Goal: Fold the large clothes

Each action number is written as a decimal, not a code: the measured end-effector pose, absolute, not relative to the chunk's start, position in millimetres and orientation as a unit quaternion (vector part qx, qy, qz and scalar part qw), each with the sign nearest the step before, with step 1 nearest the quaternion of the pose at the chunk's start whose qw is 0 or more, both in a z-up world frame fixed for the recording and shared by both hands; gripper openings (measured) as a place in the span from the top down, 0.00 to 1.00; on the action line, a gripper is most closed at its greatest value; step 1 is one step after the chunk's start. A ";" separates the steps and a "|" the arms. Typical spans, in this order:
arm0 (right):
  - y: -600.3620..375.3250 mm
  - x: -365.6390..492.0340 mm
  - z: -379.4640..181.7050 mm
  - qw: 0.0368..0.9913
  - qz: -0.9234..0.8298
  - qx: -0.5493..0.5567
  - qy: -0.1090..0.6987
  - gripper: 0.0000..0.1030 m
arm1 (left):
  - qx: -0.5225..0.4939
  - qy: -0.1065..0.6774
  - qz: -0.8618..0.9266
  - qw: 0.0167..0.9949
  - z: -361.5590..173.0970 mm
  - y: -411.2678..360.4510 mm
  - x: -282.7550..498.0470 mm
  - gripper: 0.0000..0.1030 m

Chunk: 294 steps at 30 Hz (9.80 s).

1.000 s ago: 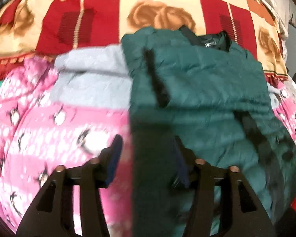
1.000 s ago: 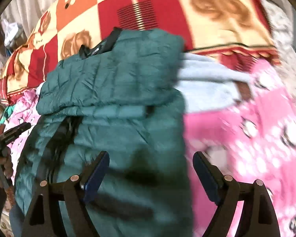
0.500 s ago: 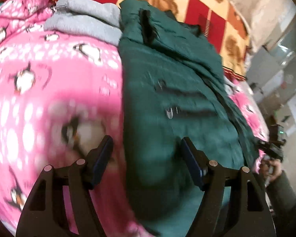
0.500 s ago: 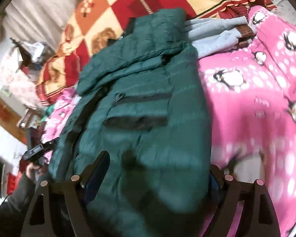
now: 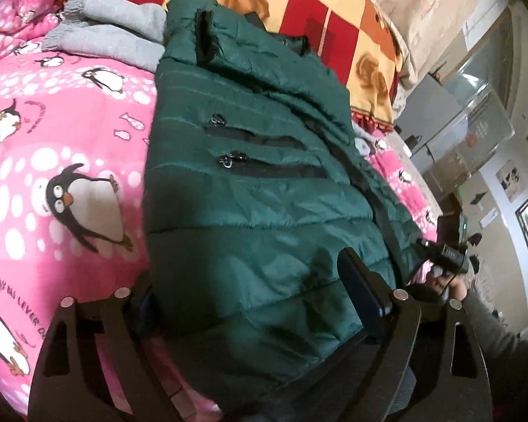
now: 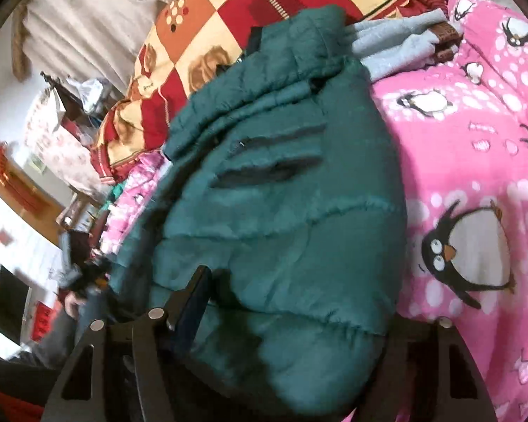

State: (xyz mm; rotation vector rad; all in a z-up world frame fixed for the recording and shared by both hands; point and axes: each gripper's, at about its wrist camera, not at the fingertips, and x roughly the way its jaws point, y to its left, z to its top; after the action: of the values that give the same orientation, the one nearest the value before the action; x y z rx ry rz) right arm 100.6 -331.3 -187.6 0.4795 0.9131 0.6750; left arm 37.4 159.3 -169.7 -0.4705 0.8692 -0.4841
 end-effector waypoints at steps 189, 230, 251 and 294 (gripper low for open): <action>-300.7 -14.7 -48.3 0.915 0.181 0.089 0.350 0.83 | -0.083 0.359 0.020 0.930 -83.4 131.9 -73.6 0.82; -307.0 -50.5 -32.6 0.930 0.179 0.070 0.313 0.83 | -0.095 0.345 0.016 0.934 -75.0 133.5 -107.3 0.82; -295.7 -70.3 -25.7 0.928 0.175 0.010 0.329 0.83 | -0.106 0.330 -0.012 0.938 -75.3 141.1 -125.7 0.82; -300.2 -87.6 -6.9 0.937 0.176 0.020 0.302 0.83 | -0.064 0.325 0.013 0.943 -59.1 135.4 -139.3 0.82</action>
State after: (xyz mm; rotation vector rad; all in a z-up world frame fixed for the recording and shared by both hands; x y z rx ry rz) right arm -87.6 -300.2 -6.9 0.0401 0.6179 0.3596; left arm -139.3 135.4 -59.1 -0.1305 0.6636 0.0264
